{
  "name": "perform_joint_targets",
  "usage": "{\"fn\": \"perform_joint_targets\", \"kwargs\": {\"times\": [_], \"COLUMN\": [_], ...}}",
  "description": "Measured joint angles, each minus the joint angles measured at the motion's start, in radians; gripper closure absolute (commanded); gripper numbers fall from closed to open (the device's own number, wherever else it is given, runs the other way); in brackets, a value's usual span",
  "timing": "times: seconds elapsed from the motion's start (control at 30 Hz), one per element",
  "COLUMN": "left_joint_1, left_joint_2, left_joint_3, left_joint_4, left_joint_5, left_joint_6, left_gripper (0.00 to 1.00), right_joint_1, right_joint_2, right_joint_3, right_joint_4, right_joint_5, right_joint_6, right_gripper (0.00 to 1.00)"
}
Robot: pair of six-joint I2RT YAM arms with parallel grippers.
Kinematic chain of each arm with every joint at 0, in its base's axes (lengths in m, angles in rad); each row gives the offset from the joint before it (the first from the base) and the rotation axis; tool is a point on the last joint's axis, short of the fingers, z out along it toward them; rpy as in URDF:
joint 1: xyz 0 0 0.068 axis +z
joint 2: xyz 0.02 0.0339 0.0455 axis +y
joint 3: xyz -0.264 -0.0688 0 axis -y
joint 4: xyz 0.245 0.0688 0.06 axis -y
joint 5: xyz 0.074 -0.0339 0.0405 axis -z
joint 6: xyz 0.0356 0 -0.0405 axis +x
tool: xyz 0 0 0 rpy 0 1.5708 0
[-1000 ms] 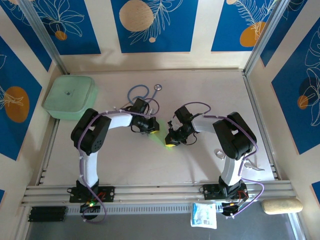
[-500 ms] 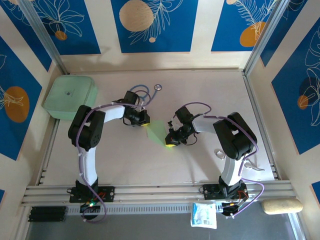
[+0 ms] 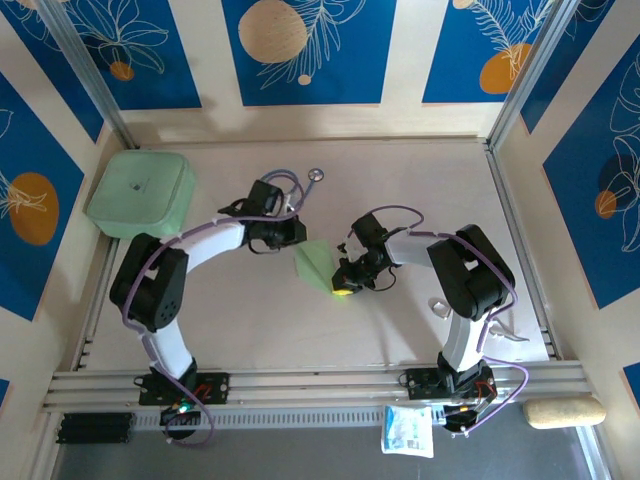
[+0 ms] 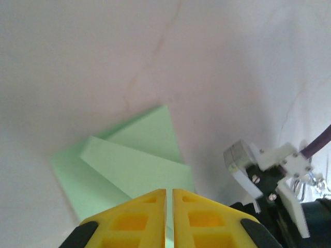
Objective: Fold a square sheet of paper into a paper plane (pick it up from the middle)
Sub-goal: Fourth fold the wing at the center of the table.
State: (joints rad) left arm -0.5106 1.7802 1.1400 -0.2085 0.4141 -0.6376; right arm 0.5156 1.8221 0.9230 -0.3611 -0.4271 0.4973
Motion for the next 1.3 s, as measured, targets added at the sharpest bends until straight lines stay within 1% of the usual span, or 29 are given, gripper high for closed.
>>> {"fn": "perform_joint_targets", "kwargs": {"times": [0.13,0.27,0.37,0.53,0.73,0.97,1.2,1.3], "left_joint_1": [-0.045,-0.047,-0.047,-0.047,-0.047,-0.047,-0.05,-0.056], "left_joint_2": [0.066,0.144,0.179,0.189,0.192,0.194,0.194,0.194], "left_joint_3": [-0.013,0.005,0.024,0.037,0.044,0.051,0.061,0.072], "left_joint_4": [0.035,0.043,0.032,0.014,0.005,-0.009,-0.032,-0.054], "left_joint_5": [0.02,0.021,0.001,-0.019,-0.027,-0.03,-0.051,-0.077], "left_joint_6": [-0.04,-0.054,-0.053,-0.053,-0.054,-0.054,-0.053,-0.053], "left_gripper": [0.89,0.93,0.94,0.95,0.95,0.96,0.96,0.97], "right_joint_1": [-0.002,-0.004,-0.006,-0.015,-0.009,0.029,0.038,0.036], "right_joint_2": [0.0,-0.001,-0.008,-0.033,-0.045,0.031,0.108,0.11], "right_joint_3": [0.001,0.003,0.003,0.021,0.105,0.183,0.193,0.188], "right_joint_4": [-0.005,-0.018,-0.033,-0.052,-0.031,-0.017,-0.021,-0.013], "right_joint_5": [-0.003,-0.015,-0.016,-0.018,-0.012,0.041,0.073,0.069], "right_joint_6": [-0.004,-0.015,-0.018,-0.009,0.031,0.063,0.073,0.072], "right_gripper": [0.98,0.97,0.97,0.96,0.99,1.0,1.0,1.0]}}
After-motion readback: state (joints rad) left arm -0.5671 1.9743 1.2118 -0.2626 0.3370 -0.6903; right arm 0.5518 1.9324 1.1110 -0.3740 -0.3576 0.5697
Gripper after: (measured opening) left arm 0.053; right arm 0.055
